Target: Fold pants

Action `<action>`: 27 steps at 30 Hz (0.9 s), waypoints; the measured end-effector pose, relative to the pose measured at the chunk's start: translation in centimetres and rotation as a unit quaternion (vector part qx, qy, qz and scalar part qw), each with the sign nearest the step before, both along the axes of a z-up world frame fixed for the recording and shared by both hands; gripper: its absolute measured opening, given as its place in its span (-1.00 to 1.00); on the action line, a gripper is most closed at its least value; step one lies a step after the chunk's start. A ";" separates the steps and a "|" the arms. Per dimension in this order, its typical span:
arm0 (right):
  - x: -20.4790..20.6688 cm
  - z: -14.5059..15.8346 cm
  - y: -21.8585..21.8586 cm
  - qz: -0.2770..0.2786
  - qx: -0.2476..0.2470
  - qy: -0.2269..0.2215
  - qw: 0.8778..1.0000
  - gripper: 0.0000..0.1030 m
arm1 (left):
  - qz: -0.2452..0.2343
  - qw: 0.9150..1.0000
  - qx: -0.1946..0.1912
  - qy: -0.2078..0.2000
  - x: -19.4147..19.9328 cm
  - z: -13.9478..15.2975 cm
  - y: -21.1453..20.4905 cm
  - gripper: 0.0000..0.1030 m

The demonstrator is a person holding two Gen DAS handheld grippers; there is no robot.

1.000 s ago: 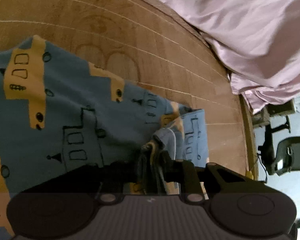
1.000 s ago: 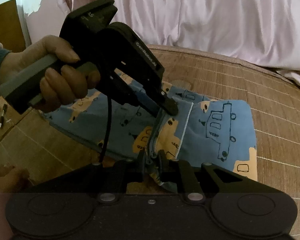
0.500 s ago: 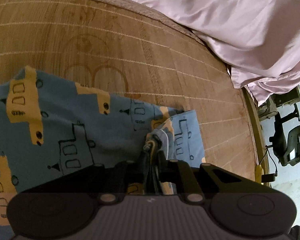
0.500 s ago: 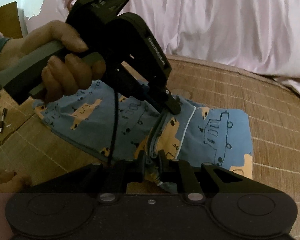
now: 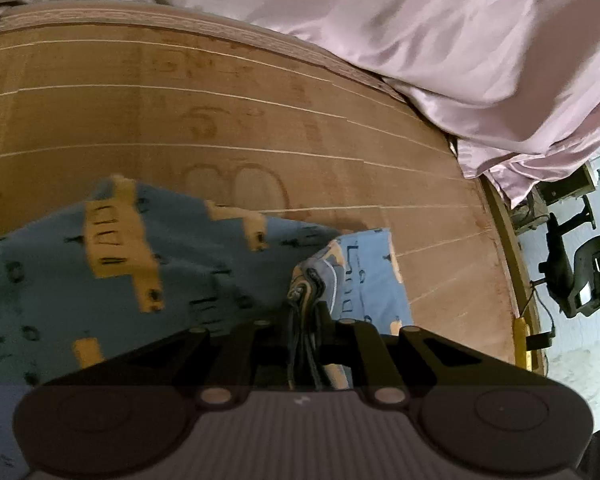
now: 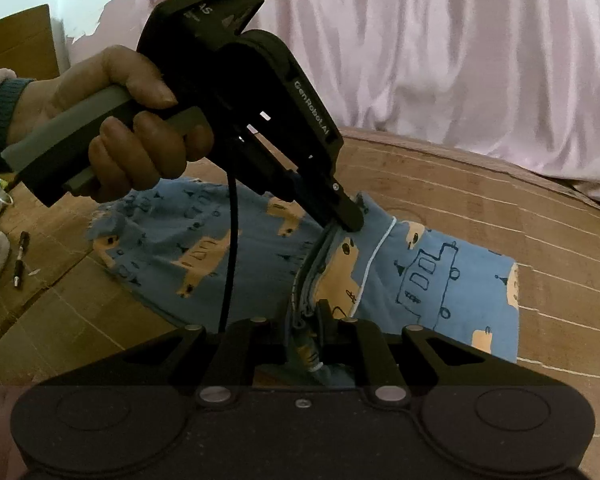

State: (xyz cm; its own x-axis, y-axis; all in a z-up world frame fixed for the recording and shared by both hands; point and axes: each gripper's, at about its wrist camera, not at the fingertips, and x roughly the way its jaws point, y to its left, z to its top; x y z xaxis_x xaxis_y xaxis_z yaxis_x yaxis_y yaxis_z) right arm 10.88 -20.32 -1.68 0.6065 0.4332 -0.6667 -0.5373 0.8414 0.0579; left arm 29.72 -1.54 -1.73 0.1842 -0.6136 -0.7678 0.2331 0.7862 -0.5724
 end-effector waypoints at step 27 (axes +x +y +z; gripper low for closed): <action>0.4 -1.5 9.0 0.051 -0.022 0.020 0.998 -0.74 | 0.017 1.000 0.009 -0.016 -0.4 -2.8 8.5 -0.75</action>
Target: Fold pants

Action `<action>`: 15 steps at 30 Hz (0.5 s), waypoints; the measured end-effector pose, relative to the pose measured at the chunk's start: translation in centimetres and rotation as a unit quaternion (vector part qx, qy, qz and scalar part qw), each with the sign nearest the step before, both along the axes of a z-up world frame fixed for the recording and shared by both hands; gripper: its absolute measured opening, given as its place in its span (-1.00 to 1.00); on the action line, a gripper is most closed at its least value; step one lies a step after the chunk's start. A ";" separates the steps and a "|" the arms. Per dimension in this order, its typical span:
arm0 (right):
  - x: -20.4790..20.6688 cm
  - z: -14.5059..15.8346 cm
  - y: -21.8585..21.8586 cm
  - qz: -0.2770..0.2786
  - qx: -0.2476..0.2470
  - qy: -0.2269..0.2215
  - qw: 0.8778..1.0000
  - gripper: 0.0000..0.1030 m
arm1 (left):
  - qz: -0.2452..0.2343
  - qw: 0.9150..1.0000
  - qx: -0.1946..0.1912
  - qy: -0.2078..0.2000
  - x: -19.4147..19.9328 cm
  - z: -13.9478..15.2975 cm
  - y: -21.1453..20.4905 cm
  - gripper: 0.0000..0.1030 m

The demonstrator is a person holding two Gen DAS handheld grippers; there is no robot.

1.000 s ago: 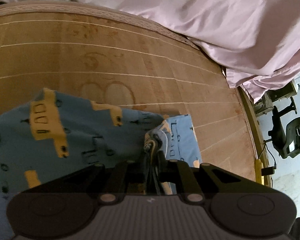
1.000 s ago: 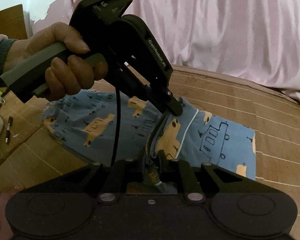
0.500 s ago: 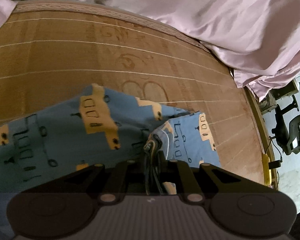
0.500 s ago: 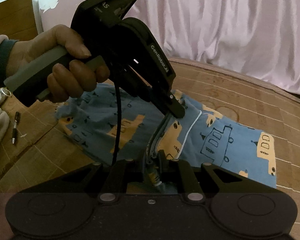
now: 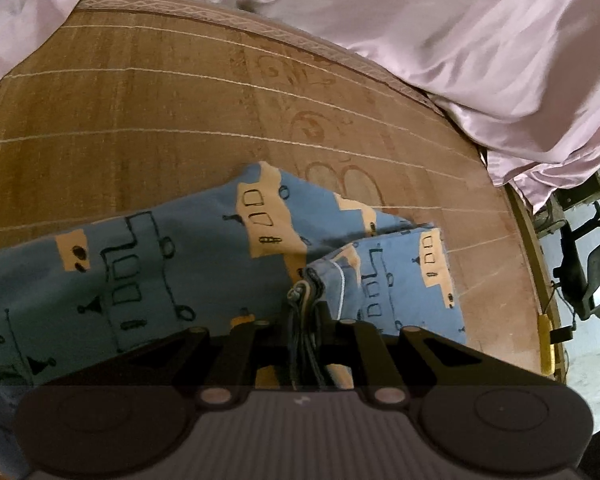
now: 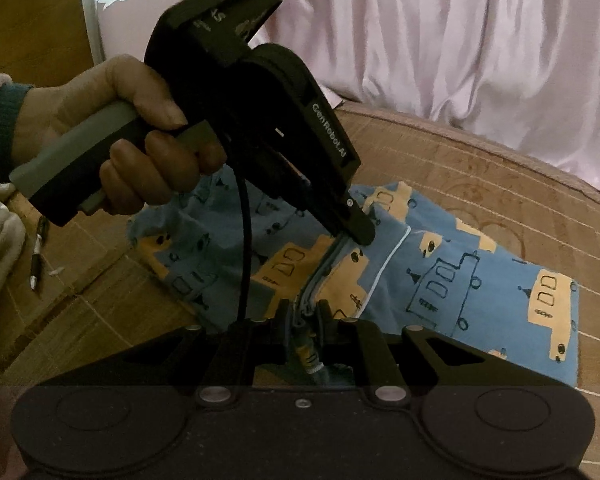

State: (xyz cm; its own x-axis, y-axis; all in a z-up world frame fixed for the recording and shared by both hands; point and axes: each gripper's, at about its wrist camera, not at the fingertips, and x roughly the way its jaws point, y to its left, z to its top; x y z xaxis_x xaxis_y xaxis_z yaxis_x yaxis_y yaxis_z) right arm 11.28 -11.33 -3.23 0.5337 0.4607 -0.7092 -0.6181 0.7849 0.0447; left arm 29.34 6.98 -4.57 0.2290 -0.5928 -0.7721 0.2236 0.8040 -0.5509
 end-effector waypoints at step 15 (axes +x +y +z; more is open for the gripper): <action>-0.9 1.0 -5.9 0.043 -0.172 -0.164 0.970 0.88 | 0.048 0.983 0.157 -0.086 -7.0 2.6 -1.9 0.29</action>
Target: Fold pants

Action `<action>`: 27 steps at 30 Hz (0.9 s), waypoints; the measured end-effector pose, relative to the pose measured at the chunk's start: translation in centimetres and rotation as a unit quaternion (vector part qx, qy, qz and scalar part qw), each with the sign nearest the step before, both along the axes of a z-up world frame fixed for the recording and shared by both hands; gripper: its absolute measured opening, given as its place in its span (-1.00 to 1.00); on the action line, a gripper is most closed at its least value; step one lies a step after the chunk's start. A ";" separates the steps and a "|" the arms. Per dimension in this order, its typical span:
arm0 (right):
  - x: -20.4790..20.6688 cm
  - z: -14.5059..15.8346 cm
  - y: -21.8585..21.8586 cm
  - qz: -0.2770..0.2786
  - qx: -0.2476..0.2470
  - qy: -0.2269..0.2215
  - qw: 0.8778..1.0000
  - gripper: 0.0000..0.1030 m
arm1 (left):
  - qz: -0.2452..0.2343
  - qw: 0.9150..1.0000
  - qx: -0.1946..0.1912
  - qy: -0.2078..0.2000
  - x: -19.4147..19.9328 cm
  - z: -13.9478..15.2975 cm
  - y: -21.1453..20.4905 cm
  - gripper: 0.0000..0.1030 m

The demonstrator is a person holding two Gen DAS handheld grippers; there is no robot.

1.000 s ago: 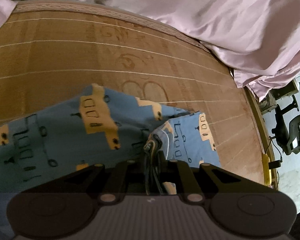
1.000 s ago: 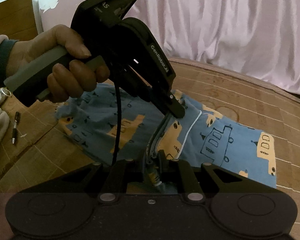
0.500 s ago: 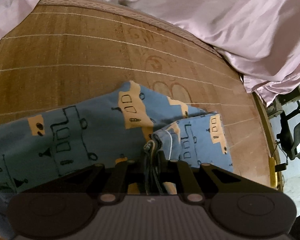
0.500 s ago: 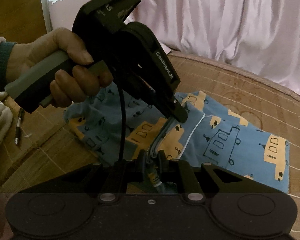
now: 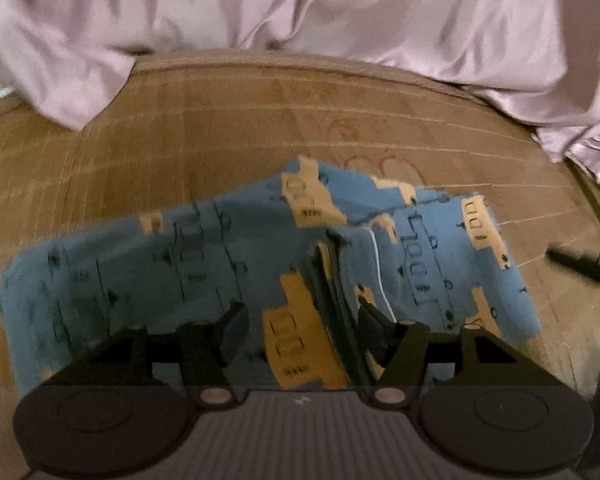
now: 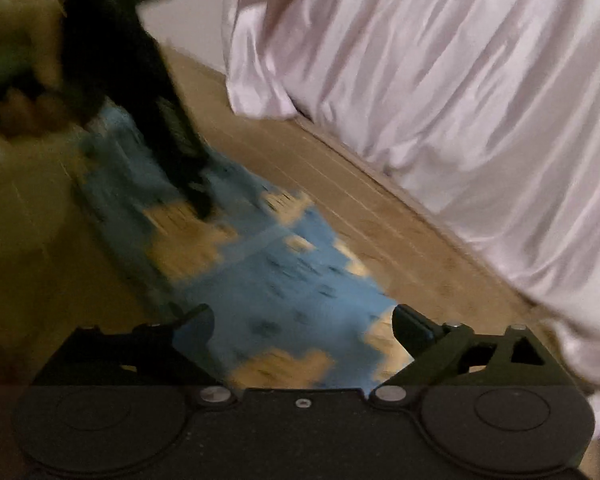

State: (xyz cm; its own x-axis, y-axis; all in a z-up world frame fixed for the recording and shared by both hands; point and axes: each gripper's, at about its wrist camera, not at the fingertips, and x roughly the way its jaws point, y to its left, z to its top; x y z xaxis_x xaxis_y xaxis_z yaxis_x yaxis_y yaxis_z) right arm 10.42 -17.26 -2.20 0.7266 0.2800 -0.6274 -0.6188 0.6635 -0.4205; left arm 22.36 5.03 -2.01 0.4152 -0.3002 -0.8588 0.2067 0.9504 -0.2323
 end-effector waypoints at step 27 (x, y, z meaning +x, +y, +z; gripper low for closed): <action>7.8 -5.8 5.8 0.018 0.084 -0.037 0.996 0.98 | 0.371 0.919 0.102 -0.082 -9.6 0.9 10.2 0.96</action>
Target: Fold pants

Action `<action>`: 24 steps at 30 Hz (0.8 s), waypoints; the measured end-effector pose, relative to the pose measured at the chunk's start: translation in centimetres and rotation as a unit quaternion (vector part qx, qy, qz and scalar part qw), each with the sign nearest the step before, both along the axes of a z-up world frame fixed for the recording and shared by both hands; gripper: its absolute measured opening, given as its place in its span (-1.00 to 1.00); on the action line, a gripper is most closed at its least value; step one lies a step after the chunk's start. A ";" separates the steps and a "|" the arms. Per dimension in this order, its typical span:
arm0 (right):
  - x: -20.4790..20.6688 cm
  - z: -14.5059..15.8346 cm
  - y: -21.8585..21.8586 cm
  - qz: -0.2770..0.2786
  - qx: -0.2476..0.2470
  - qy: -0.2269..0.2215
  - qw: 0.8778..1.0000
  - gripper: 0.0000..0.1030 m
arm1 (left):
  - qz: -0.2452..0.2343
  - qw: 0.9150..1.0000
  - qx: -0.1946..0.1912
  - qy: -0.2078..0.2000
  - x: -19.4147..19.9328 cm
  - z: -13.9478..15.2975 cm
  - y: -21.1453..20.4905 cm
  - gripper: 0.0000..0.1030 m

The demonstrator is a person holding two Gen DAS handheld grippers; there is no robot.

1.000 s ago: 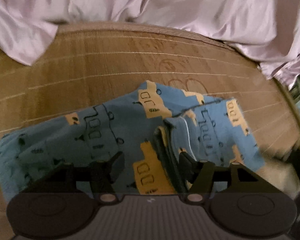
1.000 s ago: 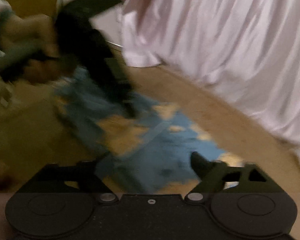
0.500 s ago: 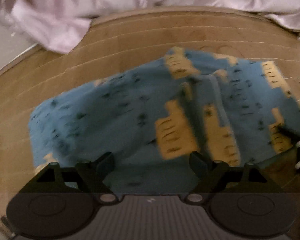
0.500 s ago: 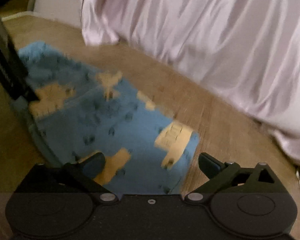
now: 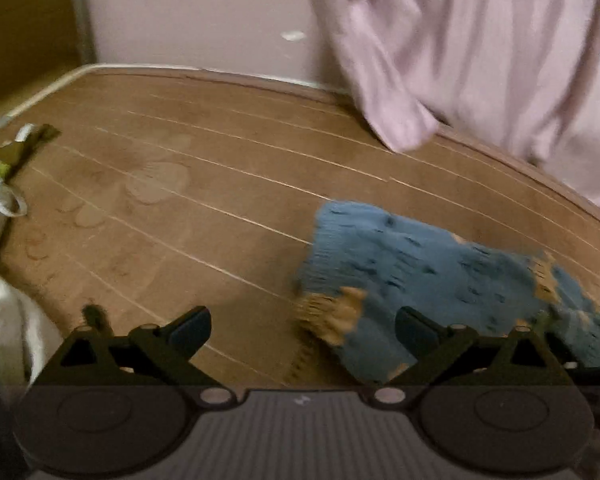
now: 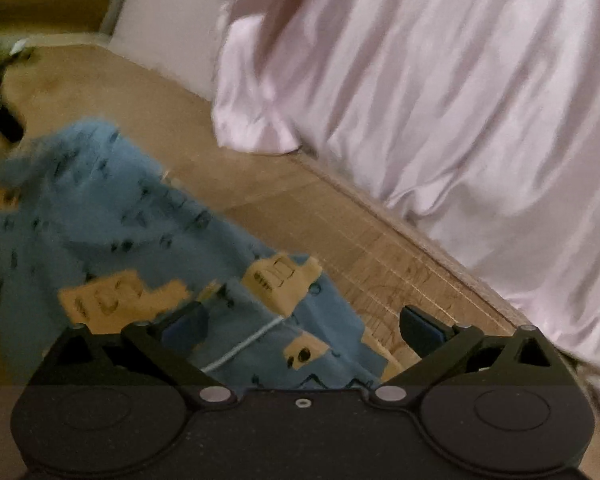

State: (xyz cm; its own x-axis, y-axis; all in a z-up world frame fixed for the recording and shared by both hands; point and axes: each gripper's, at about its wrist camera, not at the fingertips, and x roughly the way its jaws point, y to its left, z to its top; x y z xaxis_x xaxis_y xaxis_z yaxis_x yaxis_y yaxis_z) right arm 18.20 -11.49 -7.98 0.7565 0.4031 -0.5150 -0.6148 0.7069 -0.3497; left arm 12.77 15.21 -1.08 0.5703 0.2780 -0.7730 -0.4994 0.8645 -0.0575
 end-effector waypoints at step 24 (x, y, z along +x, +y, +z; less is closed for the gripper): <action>-6.1 2.3 -3.2 -0.040 0.057 0.030 0.997 0.98 | 0.081 0.975 -0.179 -0.105 -0.1 -4.2 3.2 -0.36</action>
